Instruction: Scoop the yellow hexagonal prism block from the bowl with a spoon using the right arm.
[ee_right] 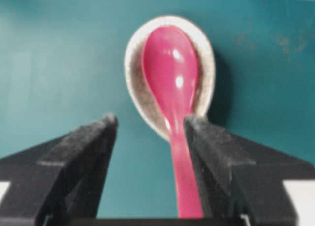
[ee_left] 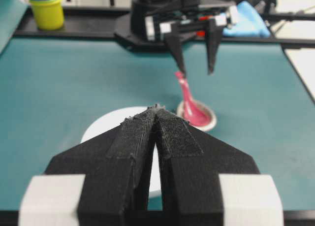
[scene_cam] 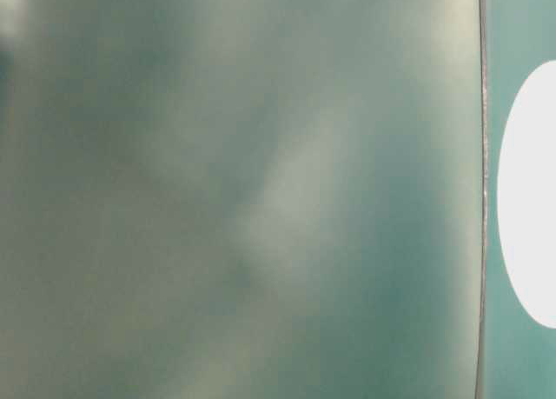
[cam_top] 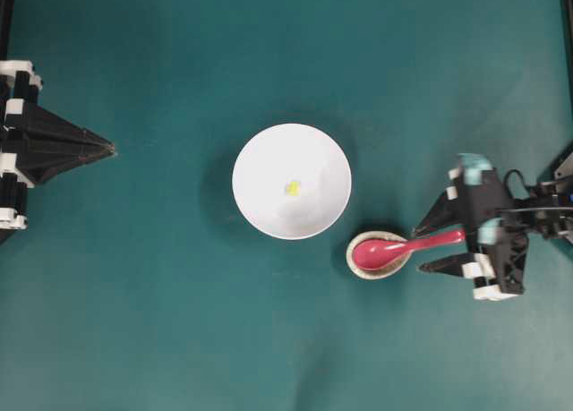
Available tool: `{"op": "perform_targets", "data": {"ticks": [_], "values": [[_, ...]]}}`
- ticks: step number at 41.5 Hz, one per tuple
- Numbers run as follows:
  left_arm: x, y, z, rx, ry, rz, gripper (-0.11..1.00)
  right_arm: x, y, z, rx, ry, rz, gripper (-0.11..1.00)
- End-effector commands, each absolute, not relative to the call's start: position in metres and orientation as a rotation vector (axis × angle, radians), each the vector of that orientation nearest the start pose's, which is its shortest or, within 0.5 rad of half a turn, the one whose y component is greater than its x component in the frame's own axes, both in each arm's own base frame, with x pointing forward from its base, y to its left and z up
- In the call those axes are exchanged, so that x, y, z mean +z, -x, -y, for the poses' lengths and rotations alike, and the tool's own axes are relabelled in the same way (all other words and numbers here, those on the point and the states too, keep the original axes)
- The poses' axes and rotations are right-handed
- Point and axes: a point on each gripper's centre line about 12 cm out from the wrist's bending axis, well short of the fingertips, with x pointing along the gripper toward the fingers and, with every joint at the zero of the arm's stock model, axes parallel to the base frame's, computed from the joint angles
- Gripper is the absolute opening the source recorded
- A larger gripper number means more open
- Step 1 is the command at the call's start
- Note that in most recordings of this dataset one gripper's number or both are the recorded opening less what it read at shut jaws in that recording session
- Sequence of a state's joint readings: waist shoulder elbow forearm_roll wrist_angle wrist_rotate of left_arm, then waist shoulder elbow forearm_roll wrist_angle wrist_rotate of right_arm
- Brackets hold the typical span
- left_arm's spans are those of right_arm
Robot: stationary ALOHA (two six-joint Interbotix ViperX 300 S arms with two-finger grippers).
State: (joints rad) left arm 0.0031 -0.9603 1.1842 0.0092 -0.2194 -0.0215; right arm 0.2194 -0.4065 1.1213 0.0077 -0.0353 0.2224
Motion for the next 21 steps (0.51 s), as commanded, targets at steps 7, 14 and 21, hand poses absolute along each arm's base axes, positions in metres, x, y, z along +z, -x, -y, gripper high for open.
{"op": "perform_targets", "data": {"ticks": [7, 14, 21], "values": [[0.291, -0.202, 0.000, 0.000, 0.012, 0.025, 0.00, 0.155, -0.242, -0.053, 0.160, -0.170, -0.472, 0.60], [0.291, -0.202, 0.000, 0.000, 0.011, 0.025, 0.00, 0.141, -0.234, -0.050, 0.154, -0.176, -0.450, 0.60], [0.291, -0.202, 0.000, 0.000, 0.011, 0.023, 0.00, 0.131, -0.230, -0.047, 0.146, -0.172, -0.407, 0.60]]}}
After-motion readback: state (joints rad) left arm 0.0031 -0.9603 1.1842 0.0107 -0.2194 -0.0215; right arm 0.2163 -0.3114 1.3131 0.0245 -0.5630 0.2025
